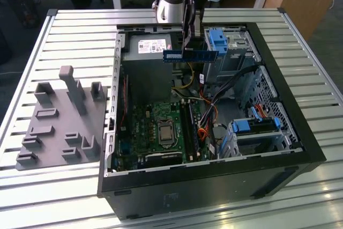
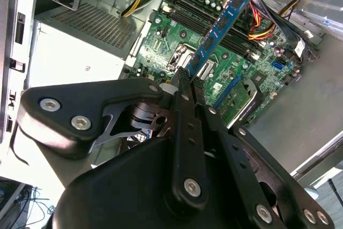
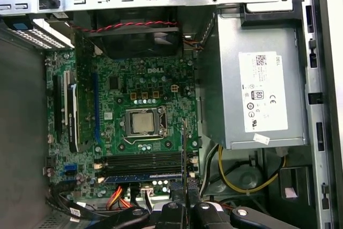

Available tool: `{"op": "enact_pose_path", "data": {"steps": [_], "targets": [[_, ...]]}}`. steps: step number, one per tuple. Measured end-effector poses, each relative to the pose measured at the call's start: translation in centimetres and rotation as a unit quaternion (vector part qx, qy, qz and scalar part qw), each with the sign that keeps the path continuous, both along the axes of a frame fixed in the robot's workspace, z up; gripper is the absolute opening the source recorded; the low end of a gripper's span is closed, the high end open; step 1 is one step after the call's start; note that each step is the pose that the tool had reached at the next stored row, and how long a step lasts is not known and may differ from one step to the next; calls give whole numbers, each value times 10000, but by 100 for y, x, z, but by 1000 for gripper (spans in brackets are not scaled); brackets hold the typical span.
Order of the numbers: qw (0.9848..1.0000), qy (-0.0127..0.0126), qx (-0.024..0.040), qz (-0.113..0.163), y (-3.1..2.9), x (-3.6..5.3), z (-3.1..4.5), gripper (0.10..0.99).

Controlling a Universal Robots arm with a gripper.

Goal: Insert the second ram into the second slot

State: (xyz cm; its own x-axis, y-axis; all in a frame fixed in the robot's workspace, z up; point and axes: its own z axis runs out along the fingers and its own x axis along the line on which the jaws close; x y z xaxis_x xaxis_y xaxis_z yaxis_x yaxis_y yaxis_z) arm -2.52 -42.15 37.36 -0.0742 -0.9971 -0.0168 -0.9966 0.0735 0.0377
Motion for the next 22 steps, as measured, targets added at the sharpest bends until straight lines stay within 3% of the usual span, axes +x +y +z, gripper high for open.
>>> {"op": "enact_pose_path", "data": {"steps": [22], "targets": [[9997, 0, 0, -240, 0, 0, 0, 137]]}}
